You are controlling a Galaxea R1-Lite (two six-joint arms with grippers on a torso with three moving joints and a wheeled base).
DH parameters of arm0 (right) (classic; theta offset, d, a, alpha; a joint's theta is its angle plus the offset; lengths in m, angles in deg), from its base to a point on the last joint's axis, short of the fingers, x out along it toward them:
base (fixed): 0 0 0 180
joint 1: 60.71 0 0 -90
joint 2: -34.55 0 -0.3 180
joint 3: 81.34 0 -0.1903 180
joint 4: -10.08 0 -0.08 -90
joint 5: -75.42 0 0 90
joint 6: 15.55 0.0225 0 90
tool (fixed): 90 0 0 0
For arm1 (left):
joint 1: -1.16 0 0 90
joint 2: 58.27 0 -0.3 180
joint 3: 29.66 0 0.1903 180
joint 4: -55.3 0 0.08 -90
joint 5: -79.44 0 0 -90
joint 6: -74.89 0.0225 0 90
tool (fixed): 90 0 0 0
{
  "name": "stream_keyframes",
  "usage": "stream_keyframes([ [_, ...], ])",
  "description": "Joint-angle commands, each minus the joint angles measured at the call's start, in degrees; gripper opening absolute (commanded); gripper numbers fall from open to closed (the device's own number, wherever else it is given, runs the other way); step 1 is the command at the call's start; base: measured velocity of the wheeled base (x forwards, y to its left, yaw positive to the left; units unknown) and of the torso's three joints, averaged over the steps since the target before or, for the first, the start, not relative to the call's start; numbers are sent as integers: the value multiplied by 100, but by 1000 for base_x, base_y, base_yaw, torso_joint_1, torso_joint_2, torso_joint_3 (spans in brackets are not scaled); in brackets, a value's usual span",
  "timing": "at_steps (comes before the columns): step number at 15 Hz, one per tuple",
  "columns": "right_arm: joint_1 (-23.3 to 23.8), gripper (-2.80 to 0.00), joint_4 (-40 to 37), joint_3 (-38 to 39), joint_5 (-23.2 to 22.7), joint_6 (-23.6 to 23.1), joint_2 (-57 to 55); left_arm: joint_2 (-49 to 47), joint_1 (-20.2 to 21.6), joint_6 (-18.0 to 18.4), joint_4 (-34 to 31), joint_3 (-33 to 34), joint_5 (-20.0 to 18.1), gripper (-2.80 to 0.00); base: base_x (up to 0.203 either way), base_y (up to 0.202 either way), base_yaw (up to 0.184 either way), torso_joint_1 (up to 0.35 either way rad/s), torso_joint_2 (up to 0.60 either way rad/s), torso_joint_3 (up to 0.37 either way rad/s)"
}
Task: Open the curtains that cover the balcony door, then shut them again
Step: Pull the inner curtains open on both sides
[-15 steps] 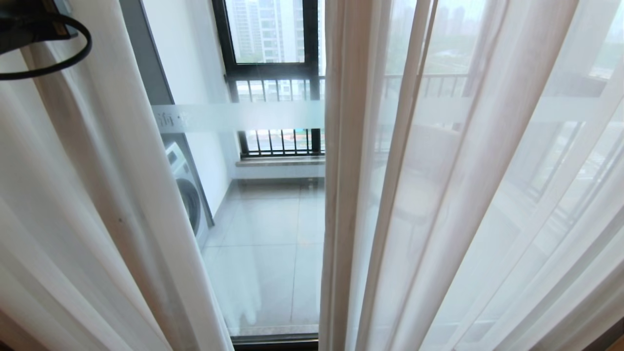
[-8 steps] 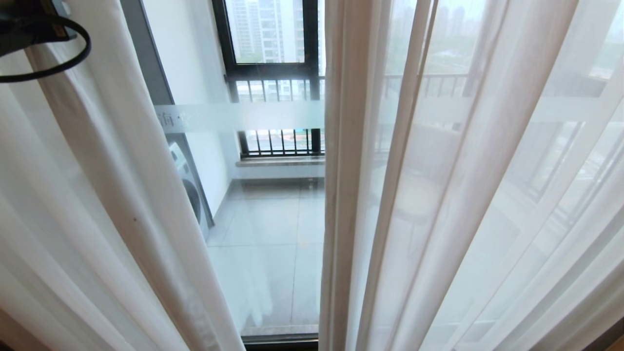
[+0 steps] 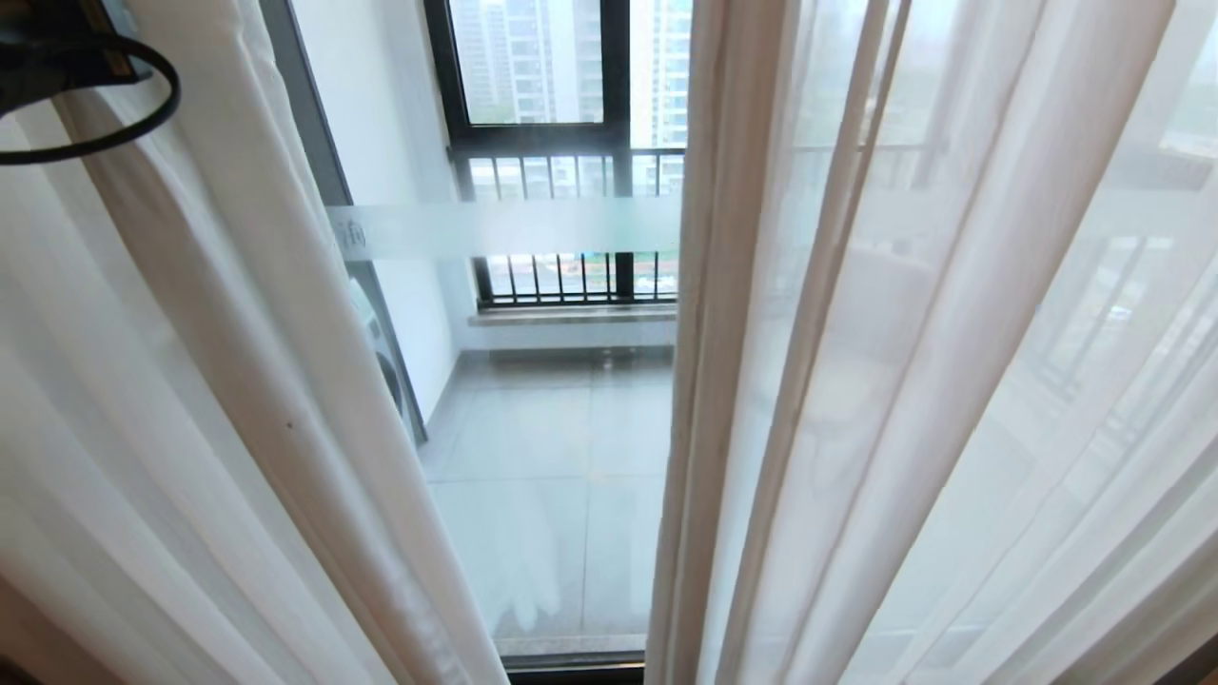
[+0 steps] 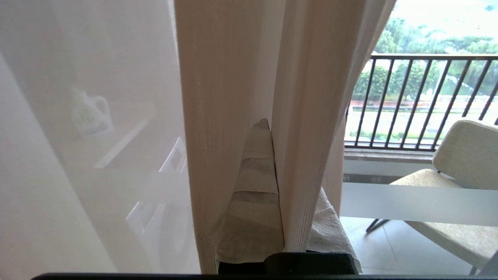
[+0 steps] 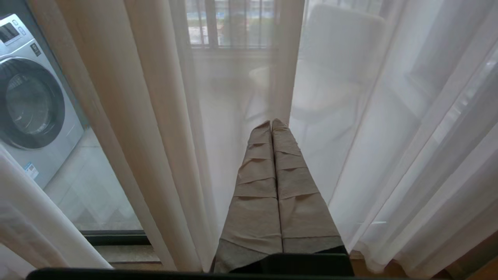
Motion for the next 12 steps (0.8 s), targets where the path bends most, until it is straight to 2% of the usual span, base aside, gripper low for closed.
stream_keyframes([
  [1, -6, -280, 2, 0, 2, 0, -5, -26, 1, 0, -8, 1, 11, -280, 0, 190, 3, 2, 2, -1],
  [4, -6, -280, 2, 0, 2, 0, 0, -26, 144, 0, -8, 1, 11, -280, 0, 193, 0, 1, 3, 3],
  [12, -6, -280, 2, 0, 2, 0, -5, -26, 999, 9, -7, 0, -48, -280, 0, 191, 2, 2, 2, 4],
])
